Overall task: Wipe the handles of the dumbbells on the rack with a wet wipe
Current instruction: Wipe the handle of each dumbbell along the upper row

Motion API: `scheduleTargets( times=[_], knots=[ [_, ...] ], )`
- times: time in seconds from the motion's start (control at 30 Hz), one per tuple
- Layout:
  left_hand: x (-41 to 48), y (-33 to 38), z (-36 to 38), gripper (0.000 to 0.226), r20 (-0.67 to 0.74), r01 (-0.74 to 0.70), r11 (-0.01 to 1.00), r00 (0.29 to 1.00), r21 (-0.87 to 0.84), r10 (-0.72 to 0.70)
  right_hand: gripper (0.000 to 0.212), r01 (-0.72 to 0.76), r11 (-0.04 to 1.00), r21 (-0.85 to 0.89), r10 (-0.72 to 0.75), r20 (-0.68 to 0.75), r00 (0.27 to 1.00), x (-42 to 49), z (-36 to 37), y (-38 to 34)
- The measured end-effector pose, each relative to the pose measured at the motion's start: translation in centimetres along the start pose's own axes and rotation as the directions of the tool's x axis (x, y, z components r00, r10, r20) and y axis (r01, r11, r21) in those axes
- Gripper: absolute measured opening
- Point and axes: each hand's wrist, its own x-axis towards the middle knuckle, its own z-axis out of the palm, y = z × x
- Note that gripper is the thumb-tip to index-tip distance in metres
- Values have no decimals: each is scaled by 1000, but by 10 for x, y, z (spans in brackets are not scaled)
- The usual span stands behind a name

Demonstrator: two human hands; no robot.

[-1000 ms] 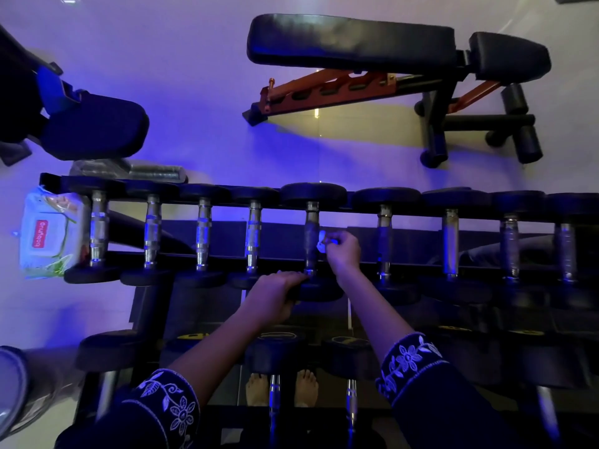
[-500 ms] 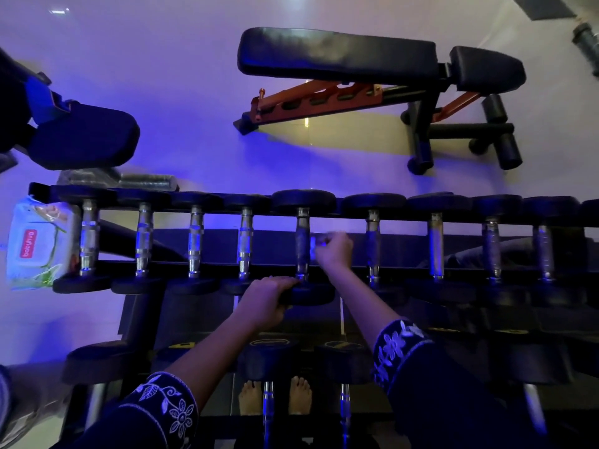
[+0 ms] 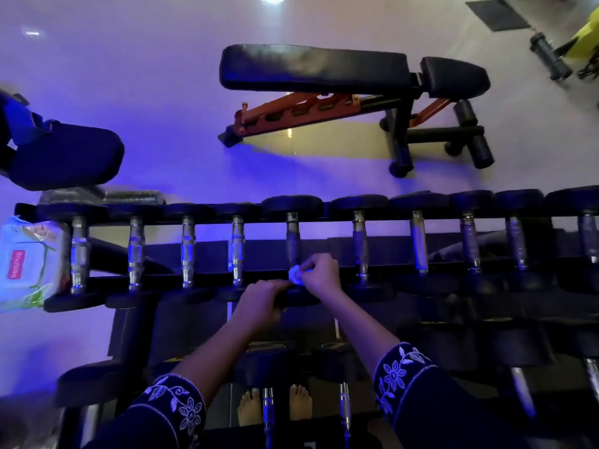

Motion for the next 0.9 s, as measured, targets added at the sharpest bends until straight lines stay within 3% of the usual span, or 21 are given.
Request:
scheduleTargets(
  times=[0.07, 0.23, 0.4, 0.53, 0.7, 0.9],
  knots=[
    [1, -1, 0, 55, 3, 1, 1000, 1000, -2, -1, 7, 46, 999, -12, -46, 9, 999, -8, 5, 2],
    [5, -3, 3, 57, 30, 15, 998, 999, 58, -17, 4, -61, 997, 37, 65, -118, 991, -4, 0, 3],
    [7, -8, 5, 58, 57, -7, 998, 998, 68, 4, 4, 76, 995, -69, -76, -5, 997, -14, 1, 1],
    [8, -7, 5, 58, 75, -13, 997, 997, 71, 8, 4, 44, 985, -166, -59, -88, 994, -14, -1, -4],
    [8, -11, 6, 57, 75, -9, 996, 997, 87, 3, 6, 126, 976, -179, -126, 12, 992, -22, -18, -6],
    [6, 6, 6, 46, 100, 82, 987, 990, 140, -96, 5, 61, 991, -118, -83, -188, 979, -18, -57, 16]
  ],
)
